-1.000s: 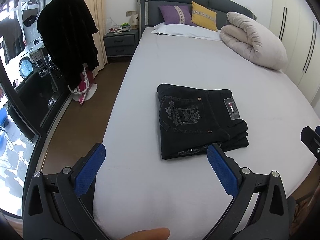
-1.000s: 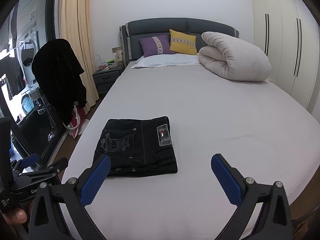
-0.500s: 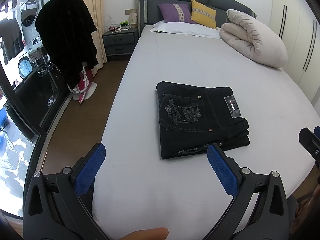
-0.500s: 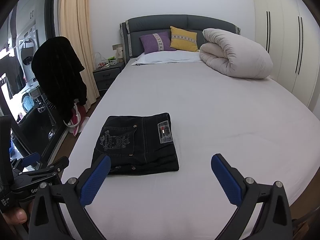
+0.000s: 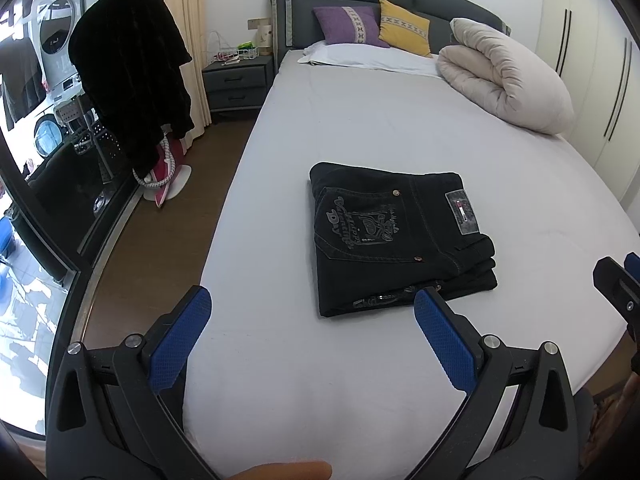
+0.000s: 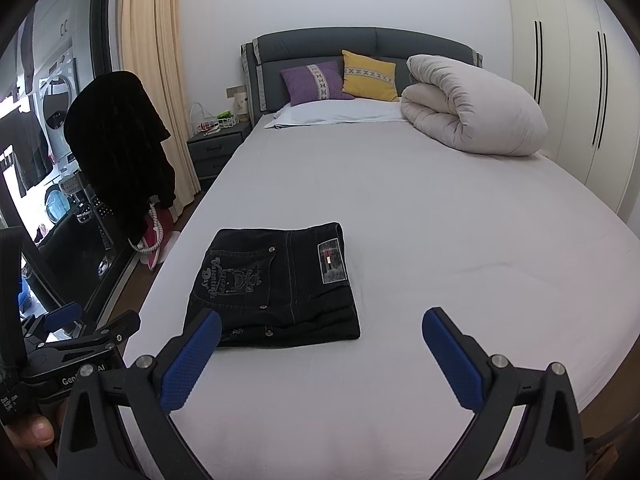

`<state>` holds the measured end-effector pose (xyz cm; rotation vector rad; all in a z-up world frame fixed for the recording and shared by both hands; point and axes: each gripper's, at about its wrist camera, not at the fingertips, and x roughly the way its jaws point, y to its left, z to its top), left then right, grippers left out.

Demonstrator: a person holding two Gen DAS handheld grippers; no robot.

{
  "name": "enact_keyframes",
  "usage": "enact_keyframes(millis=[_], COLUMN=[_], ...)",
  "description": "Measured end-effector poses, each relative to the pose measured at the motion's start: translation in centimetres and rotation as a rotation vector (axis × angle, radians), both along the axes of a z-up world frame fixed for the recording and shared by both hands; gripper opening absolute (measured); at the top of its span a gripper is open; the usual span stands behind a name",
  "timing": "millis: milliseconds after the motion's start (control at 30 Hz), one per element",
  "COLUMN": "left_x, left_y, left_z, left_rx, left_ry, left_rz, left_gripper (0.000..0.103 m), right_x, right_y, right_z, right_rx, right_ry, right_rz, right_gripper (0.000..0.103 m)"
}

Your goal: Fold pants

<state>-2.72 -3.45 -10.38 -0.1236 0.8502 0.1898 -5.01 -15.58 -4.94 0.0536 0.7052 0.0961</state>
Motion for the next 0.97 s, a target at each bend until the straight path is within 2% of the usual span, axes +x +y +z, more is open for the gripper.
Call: enact_keyframes(millis=[767, 967], left_x=[0.08, -0.36], left_y=[-0.33, -0.91], left_z=[-0.02, 0.23], left_rx=[0.001, 0.029], left_ry=[-0.004, -0.011], left_rz=[-0.006, -0.012], left_gripper=[0.103, 0.103], right_x=[-0.47, -0.81], right_y=[0.61, 0.9], right_z=[-0.25, -0.29], right_rx=[0.001, 0.007], right_ry=[-0.002, 0.001], right_rz=[0.007, 0.006], right_gripper=[0.103, 0.103])
